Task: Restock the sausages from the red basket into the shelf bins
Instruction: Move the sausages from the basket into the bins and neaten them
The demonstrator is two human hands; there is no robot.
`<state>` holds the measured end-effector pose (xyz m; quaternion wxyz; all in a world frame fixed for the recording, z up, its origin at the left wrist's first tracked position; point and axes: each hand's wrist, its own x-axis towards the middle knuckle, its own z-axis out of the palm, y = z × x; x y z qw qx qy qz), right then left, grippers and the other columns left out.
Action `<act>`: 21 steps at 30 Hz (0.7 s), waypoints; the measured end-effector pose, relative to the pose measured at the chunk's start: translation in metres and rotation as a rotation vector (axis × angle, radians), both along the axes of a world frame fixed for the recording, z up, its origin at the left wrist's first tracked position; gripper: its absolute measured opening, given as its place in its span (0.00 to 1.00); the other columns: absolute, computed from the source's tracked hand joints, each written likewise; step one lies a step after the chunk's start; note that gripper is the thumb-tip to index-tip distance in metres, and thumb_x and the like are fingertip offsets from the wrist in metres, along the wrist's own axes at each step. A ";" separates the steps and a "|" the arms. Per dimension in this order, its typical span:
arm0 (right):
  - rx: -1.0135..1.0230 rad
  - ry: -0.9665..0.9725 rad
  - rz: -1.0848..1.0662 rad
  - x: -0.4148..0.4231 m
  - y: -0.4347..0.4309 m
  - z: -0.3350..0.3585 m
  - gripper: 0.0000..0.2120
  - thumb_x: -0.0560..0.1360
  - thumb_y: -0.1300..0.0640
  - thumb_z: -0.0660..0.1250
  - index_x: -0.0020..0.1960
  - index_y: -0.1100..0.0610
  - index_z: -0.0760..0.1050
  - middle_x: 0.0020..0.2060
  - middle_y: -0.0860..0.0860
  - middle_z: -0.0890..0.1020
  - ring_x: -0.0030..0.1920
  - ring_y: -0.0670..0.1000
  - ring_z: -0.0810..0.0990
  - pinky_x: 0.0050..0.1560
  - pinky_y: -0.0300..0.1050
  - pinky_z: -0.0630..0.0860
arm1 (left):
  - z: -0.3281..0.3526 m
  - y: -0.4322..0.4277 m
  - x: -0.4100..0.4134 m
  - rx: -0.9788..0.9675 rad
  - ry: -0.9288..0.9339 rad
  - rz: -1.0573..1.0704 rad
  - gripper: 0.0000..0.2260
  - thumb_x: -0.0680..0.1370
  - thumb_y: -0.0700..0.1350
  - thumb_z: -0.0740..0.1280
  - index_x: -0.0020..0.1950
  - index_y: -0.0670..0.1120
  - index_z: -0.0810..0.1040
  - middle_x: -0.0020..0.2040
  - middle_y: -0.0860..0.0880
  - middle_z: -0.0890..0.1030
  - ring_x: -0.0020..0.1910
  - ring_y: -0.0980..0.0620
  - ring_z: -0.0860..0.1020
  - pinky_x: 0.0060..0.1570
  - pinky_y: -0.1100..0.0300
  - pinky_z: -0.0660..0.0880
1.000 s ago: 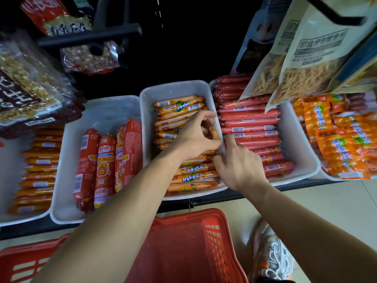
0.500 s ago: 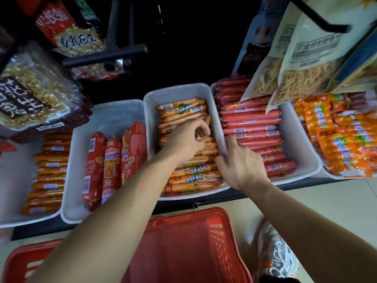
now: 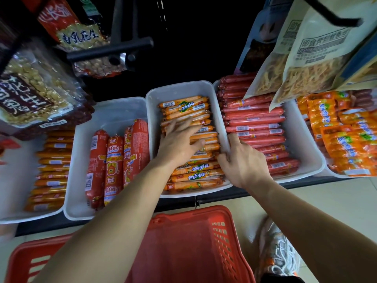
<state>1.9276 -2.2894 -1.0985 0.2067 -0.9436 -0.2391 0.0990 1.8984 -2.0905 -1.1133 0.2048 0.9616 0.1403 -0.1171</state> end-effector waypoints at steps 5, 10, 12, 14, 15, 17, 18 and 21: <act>-0.004 0.001 0.003 0.001 0.001 0.000 0.13 0.77 0.49 0.58 0.58 0.52 0.63 0.38 0.48 0.74 0.33 0.55 0.72 0.36 0.49 0.67 | 0.003 0.000 -0.001 0.010 -0.288 0.048 0.20 0.81 0.58 0.62 0.73 0.58 0.70 0.77 0.57 0.66 0.79 0.50 0.56 0.74 0.36 0.55; -0.016 0.011 -0.002 0.001 0.001 0.002 0.15 0.78 0.49 0.58 0.62 0.53 0.63 0.38 0.48 0.74 0.34 0.54 0.72 0.36 0.49 0.67 | 0.003 -0.016 -0.028 -0.104 -0.156 0.381 0.31 0.81 0.58 0.61 0.81 0.51 0.54 0.81 0.51 0.53 0.80 0.47 0.50 0.78 0.48 0.51; -0.015 0.014 0.004 0.000 0.001 0.003 0.14 0.78 0.49 0.58 0.60 0.53 0.63 0.38 0.48 0.74 0.33 0.55 0.72 0.36 0.48 0.67 | -0.001 -0.019 -0.028 -0.164 -0.100 0.432 0.33 0.80 0.57 0.63 0.81 0.51 0.53 0.81 0.52 0.51 0.80 0.46 0.51 0.77 0.46 0.54; -0.004 0.019 0.003 0.000 0.001 0.003 0.12 0.78 0.49 0.58 0.58 0.52 0.63 0.38 0.48 0.74 0.34 0.55 0.73 0.36 0.48 0.67 | -0.001 -0.017 -0.023 -0.227 -0.123 0.435 0.32 0.80 0.54 0.66 0.80 0.51 0.57 0.81 0.52 0.53 0.79 0.46 0.55 0.76 0.44 0.59; -0.001 0.023 0.000 0.000 0.001 0.003 0.11 0.78 0.49 0.58 0.57 0.52 0.62 0.38 0.48 0.74 0.34 0.55 0.73 0.36 0.49 0.68 | 0.001 -0.014 -0.022 -0.268 -0.137 0.434 0.31 0.79 0.53 0.67 0.80 0.52 0.58 0.80 0.52 0.55 0.79 0.48 0.57 0.75 0.44 0.60; -0.002 0.026 -0.002 0.000 0.001 0.002 0.11 0.77 0.49 0.58 0.56 0.52 0.62 0.38 0.48 0.75 0.34 0.55 0.74 0.36 0.49 0.68 | 0.007 -0.007 -0.024 -0.333 -0.157 0.475 0.30 0.79 0.51 0.68 0.79 0.53 0.59 0.79 0.53 0.58 0.77 0.50 0.61 0.75 0.47 0.62; -0.007 0.029 -0.005 0.000 0.001 0.001 0.11 0.77 0.49 0.58 0.56 0.52 0.63 0.38 0.49 0.75 0.34 0.56 0.74 0.36 0.49 0.69 | 0.009 -0.003 -0.025 -0.352 -0.179 0.520 0.30 0.79 0.51 0.68 0.79 0.54 0.61 0.78 0.53 0.61 0.75 0.50 0.64 0.74 0.48 0.63; -0.031 0.033 -0.011 0.002 0.002 0.000 0.15 0.75 0.48 0.59 0.59 0.53 0.64 0.46 0.51 0.77 0.37 0.57 0.74 0.36 0.50 0.70 | 0.008 -0.001 -0.022 -0.387 -0.166 0.681 0.27 0.78 0.54 0.68 0.74 0.51 0.65 0.71 0.49 0.72 0.68 0.46 0.73 0.67 0.47 0.71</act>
